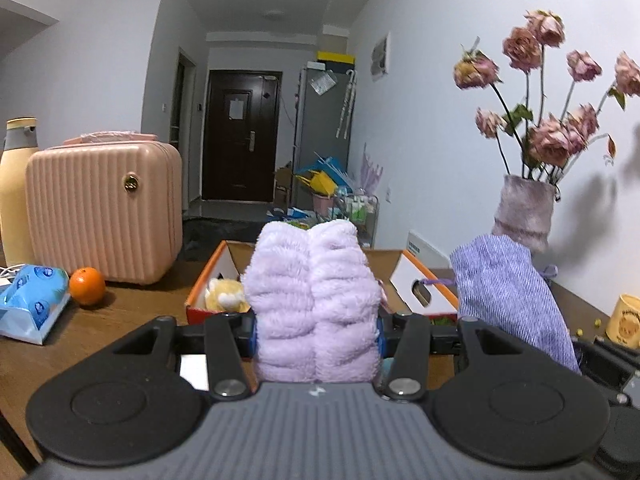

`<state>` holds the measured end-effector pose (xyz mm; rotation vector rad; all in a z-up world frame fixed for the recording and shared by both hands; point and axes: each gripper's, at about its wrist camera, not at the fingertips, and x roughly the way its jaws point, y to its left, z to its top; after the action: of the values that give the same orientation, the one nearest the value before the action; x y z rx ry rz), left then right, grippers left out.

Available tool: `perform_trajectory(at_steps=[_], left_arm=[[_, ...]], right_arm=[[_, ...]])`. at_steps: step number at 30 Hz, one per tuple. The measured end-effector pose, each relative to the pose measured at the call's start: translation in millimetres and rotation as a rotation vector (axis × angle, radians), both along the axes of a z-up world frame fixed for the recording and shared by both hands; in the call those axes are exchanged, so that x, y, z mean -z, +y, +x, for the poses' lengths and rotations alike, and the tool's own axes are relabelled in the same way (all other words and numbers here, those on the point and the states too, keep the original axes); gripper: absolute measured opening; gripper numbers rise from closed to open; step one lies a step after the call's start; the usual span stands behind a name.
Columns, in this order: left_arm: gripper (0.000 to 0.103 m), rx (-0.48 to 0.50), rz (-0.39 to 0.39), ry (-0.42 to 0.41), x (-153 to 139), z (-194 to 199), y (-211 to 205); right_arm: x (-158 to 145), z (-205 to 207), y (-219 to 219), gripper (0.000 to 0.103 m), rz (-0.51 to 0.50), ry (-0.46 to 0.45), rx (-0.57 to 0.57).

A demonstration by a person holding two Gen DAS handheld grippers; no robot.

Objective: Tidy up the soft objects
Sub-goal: 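Carry the headband and pouch with both tools over the cardboard box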

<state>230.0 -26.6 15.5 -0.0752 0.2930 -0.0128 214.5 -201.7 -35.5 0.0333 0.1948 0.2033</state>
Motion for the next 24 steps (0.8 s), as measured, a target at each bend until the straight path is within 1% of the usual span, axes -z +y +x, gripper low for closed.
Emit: perform_trajectory(at_steps=[7, 24], left_arm=[[0.048, -0.026, -0.009, -0.03, -7.4, 13.7, 10.7], [0.048, -0.051, -0.016, -0.034, -5.3, 67.9, 17.9]], right_arm=[[-2.4, 15.3, 12.4, 0.026, -0.007, -0.006, -0.009], [-3.3, 79.2, 29.4, 0.026, 0.013, -0.013, -0.008]])
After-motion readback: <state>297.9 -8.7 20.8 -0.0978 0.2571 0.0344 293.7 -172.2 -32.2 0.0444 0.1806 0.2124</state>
